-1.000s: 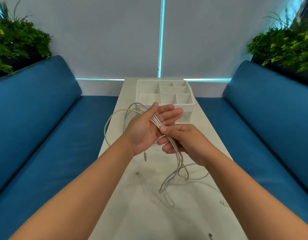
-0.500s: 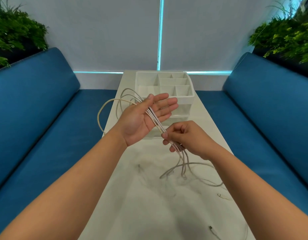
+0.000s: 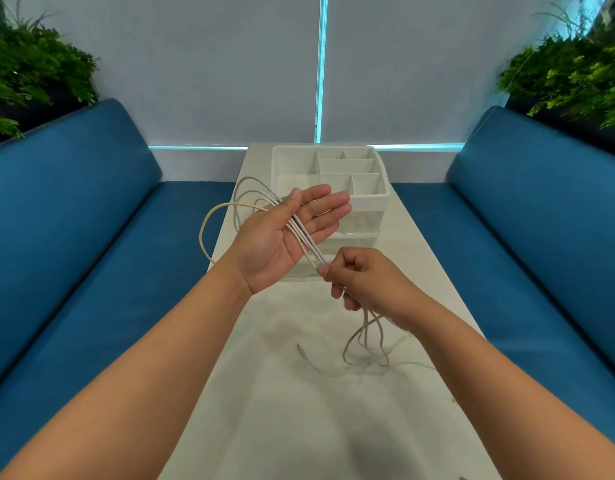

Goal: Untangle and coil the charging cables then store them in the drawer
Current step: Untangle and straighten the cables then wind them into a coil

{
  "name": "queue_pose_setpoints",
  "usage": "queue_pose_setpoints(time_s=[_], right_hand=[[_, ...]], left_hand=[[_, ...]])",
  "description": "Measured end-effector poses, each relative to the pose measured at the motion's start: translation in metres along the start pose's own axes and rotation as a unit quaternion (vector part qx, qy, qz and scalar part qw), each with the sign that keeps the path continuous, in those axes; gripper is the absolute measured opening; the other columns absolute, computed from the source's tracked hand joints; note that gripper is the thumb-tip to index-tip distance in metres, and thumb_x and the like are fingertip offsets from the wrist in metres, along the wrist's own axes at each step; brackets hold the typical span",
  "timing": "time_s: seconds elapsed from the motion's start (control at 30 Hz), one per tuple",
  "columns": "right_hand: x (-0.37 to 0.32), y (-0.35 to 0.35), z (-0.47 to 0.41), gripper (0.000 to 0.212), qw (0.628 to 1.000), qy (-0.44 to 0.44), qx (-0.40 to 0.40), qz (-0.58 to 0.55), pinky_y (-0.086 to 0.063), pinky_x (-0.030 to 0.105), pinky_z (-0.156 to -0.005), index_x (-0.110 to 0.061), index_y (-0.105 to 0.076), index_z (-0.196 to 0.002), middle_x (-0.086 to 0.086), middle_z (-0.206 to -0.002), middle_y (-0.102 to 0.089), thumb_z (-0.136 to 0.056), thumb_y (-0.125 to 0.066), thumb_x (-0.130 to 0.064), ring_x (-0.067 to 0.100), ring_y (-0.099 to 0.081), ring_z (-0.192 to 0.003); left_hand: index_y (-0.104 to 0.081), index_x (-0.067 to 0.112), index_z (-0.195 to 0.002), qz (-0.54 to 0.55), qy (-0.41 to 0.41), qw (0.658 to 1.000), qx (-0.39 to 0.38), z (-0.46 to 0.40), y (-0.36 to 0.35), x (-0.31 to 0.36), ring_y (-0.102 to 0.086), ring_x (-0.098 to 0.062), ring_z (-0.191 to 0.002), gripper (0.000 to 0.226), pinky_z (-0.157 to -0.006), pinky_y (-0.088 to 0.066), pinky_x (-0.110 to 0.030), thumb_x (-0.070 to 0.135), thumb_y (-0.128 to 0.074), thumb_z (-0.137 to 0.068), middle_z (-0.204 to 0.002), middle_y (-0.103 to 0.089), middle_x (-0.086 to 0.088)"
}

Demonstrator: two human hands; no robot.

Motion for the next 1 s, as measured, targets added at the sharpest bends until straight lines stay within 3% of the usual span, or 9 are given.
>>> queue_pose_setpoints(time_s=[0.1, 0.17, 0.3, 0.47, 0.57, 0.67, 0.77, 1.0], right_hand=[[-0.001, -0.009, 0.003, 0.019, 0.99, -0.01, -0.099, -0.101, -0.056, 0.03, -0.076, -0.009, -0.063, -0.097, 0.006, -0.089, -0.074, -0.092, -0.063, -0.027, 0.022, -0.072, -0.079], [-0.004, -0.011, 0.001, 0.024, 0.981, -0.004, -0.108, -0.159, -0.056, 0.034, -0.084, -0.011, -0.064, -0.108, 0.005, -0.098, -0.074, -0.095, -0.056, -0.029, 0.024, -0.072, -0.087], [-0.005, -0.007, -0.005, 0.013, 0.977, -0.003, -0.06, -0.204, -0.058, 0.033, -0.077, -0.007, -0.068, -0.096, 0.009, -0.087, -0.072, -0.091, -0.063, -0.019, 0.019, -0.07, -0.074], [-0.001, 0.0, -0.004, 0.016, 0.987, 0.021, -0.016, -0.157, -0.057, 0.034, -0.079, -0.003, -0.073, -0.092, 0.012, -0.083, -0.072, -0.086, -0.07, -0.018, 0.021, -0.069, -0.08], [-0.005, -0.004, -0.003, 0.022, 0.988, 0.053, -0.031, -0.143, -0.058, 0.029, -0.075, 0.001, -0.072, -0.098, 0.018, -0.086, -0.071, -0.093, -0.061, -0.017, 0.02, -0.068, -0.077], [-0.008, -0.007, -0.003, 0.027, 0.988, 0.069, -0.03, -0.132, -0.059, 0.027, -0.072, 0.002, -0.069, -0.1, 0.011, -0.075, -0.067, -0.1, -0.049, -0.017, 0.016, -0.068, -0.07], [-0.01, -0.012, -0.002, 0.029, 0.99, 0.082, -0.012, -0.112, -0.048, 0.016, -0.056, -0.003, -0.066, -0.1, 0.005, -0.068, -0.057, -0.103, -0.042, -0.019, 0.009, -0.058, -0.054], [-0.004, -0.012, -0.002, 0.008, 0.985, 0.087, -0.027, -0.149, -0.043, 0.019, -0.05, -0.006, -0.057, -0.099, 0.002, -0.072, -0.064, -0.098, -0.053, -0.013, 0.013, -0.051, -0.048]], left_hand=[[-0.051, 0.004, -0.129, -0.005, 0.0, 1.0, -0.013, 0.001, -0.002, 0.001, -0.056, -0.029, -0.127, 0.042, -0.107, -0.044, -0.038, 0.026, -0.023, -0.107, -0.131, -0.062, -0.016], [-0.05, 0.003, -0.131, -0.017, 0.008, 1.0, -0.024, 0.001, -0.006, -0.002, -0.054, -0.029, -0.129, 0.043, -0.11, -0.041, -0.038, 0.026, -0.024, -0.107, -0.134, -0.06, -0.016], [-0.048, 0.004, -0.135, -0.073, 0.017, 0.997, -0.029, 0.0, -0.006, -0.005, -0.051, -0.024, -0.132, 0.044, -0.113, -0.037, -0.037, 0.027, -0.022, -0.107, -0.137, -0.058, -0.014], [-0.05, 0.01, -0.136, -0.154, 0.034, 0.987, -0.017, 0.003, 0.005, -0.009, -0.052, -0.02, -0.132, 0.044, -0.118, -0.028, -0.041, 0.029, -0.022, -0.107, -0.136, -0.061, -0.009], [-0.05, 0.01, -0.136, -0.149, 0.034, 0.988, -0.014, 0.002, 0.005, -0.007, -0.052, -0.02, -0.131, 0.044, -0.117, -0.03, -0.041, 0.029, -0.022, -0.107, -0.136, -0.061, -0.009], [-0.05, 0.01, -0.135, -0.132, 0.03, 0.991, -0.018, 0.0, 0.002, -0.005, -0.052, -0.021, -0.131, 0.044, -0.116, -0.031, -0.041, 0.029, -0.023, -0.107, -0.136, -0.06, -0.01], [-0.051, 0.01, -0.134, -0.124, 0.022, 0.992, -0.017, -0.003, 0.0, -0.004, -0.053, -0.021, -0.131, 0.043, -0.114, -0.034, -0.039, 0.029, -0.023, -0.107, -0.135, -0.061, -0.01], [-0.05, 0.008, -0.134, -0.082, 0.024, 0.996, 0.003, 0.0, 0.004, -0.004, -0.056, -0.022, -0.128, 0.044, -0.109, -0.043, -0.036, 0.029, -0.023, -0.107, -0.133, -0.062, -0.012]])
Point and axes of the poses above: each hand's wrist, its own z-axis away from the middle knuckle, its own y-axis out of the back of the hand, x = y × z, the point moved 5 cm from there along -z, towards the middle knuckle
